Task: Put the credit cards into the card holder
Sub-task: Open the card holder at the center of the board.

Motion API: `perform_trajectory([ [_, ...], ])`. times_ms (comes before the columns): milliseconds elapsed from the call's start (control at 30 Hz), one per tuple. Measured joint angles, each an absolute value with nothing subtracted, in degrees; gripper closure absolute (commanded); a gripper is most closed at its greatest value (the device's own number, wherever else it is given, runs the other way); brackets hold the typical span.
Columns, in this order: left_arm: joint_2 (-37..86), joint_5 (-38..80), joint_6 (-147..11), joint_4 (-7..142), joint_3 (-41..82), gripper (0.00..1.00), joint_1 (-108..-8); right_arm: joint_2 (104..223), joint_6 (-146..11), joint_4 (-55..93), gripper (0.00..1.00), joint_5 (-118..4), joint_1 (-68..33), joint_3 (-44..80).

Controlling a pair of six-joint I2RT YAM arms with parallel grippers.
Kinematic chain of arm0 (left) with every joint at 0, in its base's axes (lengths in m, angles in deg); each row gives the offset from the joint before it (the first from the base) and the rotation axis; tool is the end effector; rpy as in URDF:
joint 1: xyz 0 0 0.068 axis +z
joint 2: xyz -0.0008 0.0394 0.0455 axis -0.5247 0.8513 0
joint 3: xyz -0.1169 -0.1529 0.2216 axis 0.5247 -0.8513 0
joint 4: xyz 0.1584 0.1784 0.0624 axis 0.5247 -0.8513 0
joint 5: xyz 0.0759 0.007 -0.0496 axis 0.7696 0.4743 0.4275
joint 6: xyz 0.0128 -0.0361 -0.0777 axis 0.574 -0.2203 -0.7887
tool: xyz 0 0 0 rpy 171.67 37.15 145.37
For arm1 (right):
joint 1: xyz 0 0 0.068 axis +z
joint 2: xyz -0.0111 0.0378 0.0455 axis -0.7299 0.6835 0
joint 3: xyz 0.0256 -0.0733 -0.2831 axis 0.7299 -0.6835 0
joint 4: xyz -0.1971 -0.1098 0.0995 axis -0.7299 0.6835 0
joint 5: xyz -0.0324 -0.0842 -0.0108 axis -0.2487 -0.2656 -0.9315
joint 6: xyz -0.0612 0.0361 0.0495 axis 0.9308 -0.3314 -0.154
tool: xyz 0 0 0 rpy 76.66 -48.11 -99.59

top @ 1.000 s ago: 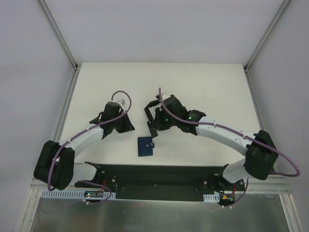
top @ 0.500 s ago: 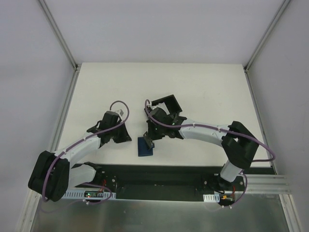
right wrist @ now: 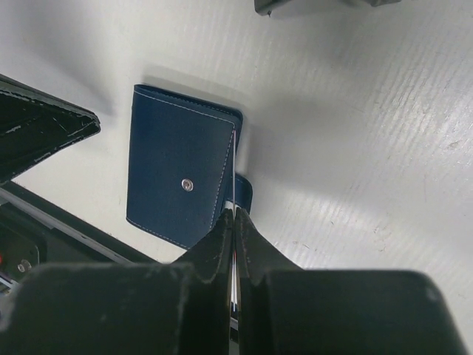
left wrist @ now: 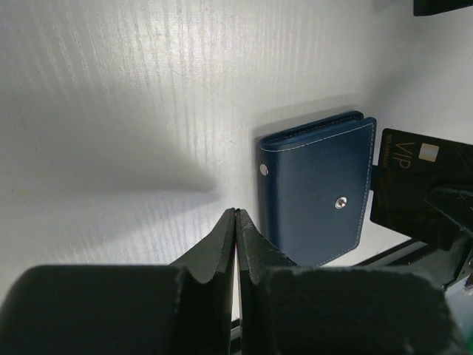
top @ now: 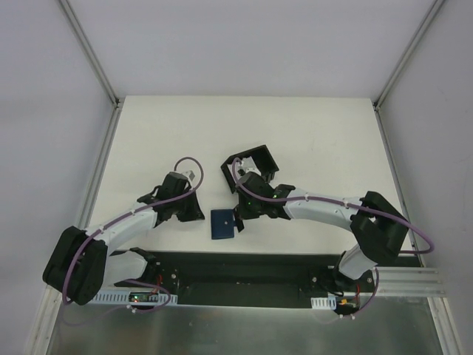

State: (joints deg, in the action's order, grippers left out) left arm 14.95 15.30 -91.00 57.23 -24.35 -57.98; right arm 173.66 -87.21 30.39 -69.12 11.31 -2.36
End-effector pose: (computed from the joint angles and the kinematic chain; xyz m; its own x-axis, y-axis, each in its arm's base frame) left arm 0.1903 -0.1148 0.1695 -0.8652 -0.1810 -0.4676 0.1111 0.8403 -0.5307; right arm 0.1875 0.2918 0.2033 -0.7169 -0.3083 -0.6253 -0.5600 0.7888 0.2532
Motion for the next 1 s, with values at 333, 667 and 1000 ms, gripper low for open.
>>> perform_trajectory([
  [333, 18.10, 16.33, -92.21, 57.37, -24.35, 1.00, -60.18, 173.66, -89.33, 29.60, 1.00, -69.14, 10.83, -3.39],
  [667, 20.57, 15.63, -93.23, 59.46, -24.27, 1.00, -61.30, 173.88, -90.69, 24.16, 1.00, -63.76, 10.05, -4.53],
  [1000, 22.97, 14.60, -93.21, 59.92, -22.78, 1.00, -61.30, 174.16, -92.17, 20.11, 1.00, -61.16, 8.98, -6.93],
])
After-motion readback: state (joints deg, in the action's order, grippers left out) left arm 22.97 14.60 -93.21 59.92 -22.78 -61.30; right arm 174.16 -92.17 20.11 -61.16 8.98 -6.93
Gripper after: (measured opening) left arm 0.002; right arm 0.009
